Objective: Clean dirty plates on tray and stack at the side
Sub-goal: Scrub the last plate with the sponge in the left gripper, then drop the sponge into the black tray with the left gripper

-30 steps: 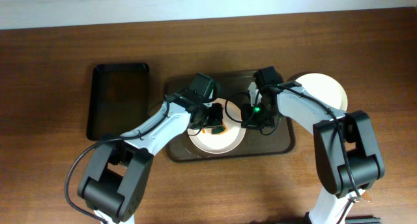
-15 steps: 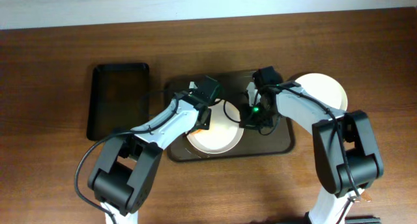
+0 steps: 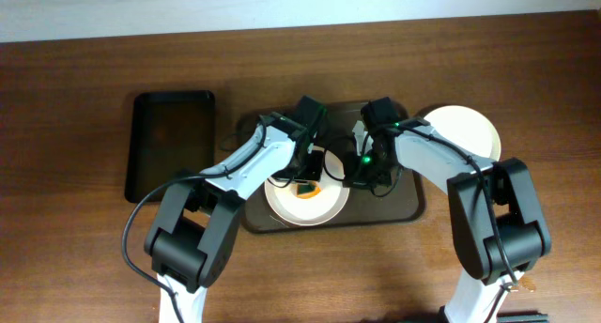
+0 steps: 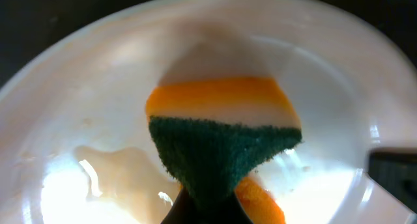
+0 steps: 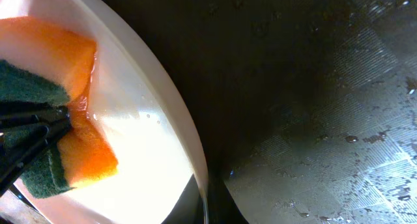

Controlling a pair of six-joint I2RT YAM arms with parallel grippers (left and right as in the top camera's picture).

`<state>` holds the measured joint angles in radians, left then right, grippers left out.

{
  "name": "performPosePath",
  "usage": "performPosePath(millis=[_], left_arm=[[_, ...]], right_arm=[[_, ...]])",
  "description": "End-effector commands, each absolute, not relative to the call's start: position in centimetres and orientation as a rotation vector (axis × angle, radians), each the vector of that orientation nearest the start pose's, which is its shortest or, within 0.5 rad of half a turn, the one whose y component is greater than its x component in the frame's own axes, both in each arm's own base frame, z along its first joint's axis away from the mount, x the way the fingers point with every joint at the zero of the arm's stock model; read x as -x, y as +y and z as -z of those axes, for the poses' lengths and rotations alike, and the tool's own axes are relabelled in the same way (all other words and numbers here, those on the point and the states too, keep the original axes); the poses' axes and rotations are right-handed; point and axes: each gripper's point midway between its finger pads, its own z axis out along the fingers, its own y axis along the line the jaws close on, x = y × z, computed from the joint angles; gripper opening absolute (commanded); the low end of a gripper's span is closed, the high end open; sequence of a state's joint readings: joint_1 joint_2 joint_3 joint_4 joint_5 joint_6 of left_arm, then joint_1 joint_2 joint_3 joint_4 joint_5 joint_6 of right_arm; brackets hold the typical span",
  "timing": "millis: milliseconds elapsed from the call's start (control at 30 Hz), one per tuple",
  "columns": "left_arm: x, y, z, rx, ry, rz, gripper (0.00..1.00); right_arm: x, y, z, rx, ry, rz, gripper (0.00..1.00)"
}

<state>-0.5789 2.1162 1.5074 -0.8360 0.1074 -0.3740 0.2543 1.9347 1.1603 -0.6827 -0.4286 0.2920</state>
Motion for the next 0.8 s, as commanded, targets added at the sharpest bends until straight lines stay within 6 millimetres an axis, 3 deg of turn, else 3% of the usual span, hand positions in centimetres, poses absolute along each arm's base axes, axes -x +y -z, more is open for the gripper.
performPosePath(millis=[0, 33, 67, 133, 167, 267, 333, 400, 500, 567, 633, 667, 767], left_arm=[[-34.4, -15.4, 1.2, -0.25, 3.071, -0.443, 0.0], [-34.8, -12.9, 0.1, -0.196, 3.038, -0.614, 0.0], [-35.2, -11.8, -0.8, -0.171, 3.02, -0.684, 0.0], [-36.7, -10.9, -3.4, -0.118, 2.999, -0.703, 0.0], [-38.2, -10.6, -6.3, -0.016, 2.953, -0.711, 0.0], [-40.9, -10.4, -11.3, 0.077, 2.902, -0.612, 0.0], [-42.4, -8.4, -13.1, 0.17, 2.874, -0.58, 0.0], [-42.8, -5.5, -12.1, 0.197, 2.963, -0.479, 0.0], [-43.5, -2.1, -10.3, 0.343, 3.066, -0.154, 0.0], [-43.3, 1.0, -9.3, 0.452, 3.096, -0.083, 0.0], [-42.6, 2.4, -8.1, 0.503, 3.126, -0.092, 0.01], [-42.2, 2.6, -7.2, 0.512, 3.152, -0.099, 0.11], [-41.8, 2.4, -5.2, 0.518, 3.205, -0.102, 0.13]], right_arm=[[-33.2, 14.5, -0.7, -0.074, 3.111, -0.609, 0.04], [-33.3, 14.6, -1.0, -0.074, 3.113, -0.608, 0.04], [-33.3, 14.5, -1.0, -0.074, 3.112, -0.607, 0.04], [-33.3, 12.8, -0.4, -0.156, 3.135, -0.44, 0.04], [-33.4, 11.9, -0.2, -0.171, 3.137, -0.359, 0.04], [-33.4, 11.9, -0.1, -0.171, 3.137, -0.359, 0.04], [-33.3, 11.9, -0.1, -0.171, 3.139, -0.359, 0.04], [-33.3, 12.1, -0.2, -0.171, 3.14, -0.381, 0.04], [-33.5, 12.7, -1.0, -0.169, 3.14, -0.423, 0.04], [-33.8, 12.8, -1.7, -0.165, 3.141, -0.424, 0.04], [-34.0, 13.4, -2.0, -0.142, 3.136, -0.426, 0.04], [-34.0, 13.7, -2.1, -0.129, 3.134, -0.427, 0.04], [-34.0, 14.3, -2.3, -0.099, 3.129, -0.429, 0.04]])
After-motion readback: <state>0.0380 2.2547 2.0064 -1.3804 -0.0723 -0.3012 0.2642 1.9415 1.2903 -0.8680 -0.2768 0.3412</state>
